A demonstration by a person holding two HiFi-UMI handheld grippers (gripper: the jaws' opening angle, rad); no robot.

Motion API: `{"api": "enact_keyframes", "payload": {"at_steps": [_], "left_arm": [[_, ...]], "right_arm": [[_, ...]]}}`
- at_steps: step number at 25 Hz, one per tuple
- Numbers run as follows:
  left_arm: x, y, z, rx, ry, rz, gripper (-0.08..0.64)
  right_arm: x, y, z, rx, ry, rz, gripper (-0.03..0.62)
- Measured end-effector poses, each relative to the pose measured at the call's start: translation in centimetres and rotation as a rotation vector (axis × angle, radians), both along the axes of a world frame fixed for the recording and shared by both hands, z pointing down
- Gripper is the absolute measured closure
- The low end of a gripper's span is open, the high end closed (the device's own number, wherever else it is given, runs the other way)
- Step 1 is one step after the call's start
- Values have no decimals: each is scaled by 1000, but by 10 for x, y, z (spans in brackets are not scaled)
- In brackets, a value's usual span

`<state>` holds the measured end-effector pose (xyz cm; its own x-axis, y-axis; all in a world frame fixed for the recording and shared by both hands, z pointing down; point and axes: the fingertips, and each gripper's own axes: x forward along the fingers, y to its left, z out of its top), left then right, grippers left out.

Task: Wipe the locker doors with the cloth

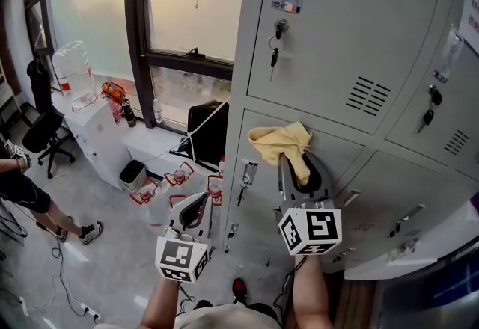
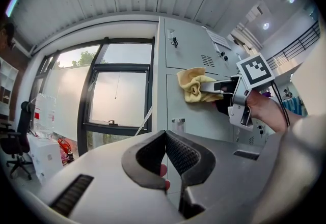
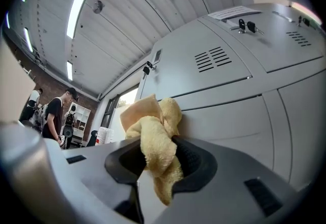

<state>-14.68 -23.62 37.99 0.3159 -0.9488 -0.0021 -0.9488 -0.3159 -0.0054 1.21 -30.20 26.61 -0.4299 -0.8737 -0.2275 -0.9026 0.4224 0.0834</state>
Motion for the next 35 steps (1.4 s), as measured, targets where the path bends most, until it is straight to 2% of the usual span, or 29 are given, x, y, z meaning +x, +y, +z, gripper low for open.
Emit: {"api": "enact_keyframes", "payload": {"at_steps": [25,35], "left_arm": [[69,-12,10,-13,1,153,537],[71,-15,9,-14,1,150,537]], "right_arm": [[133,21,4,-8,7,261,459],[143,23,5,3,-15,256,459]]}}
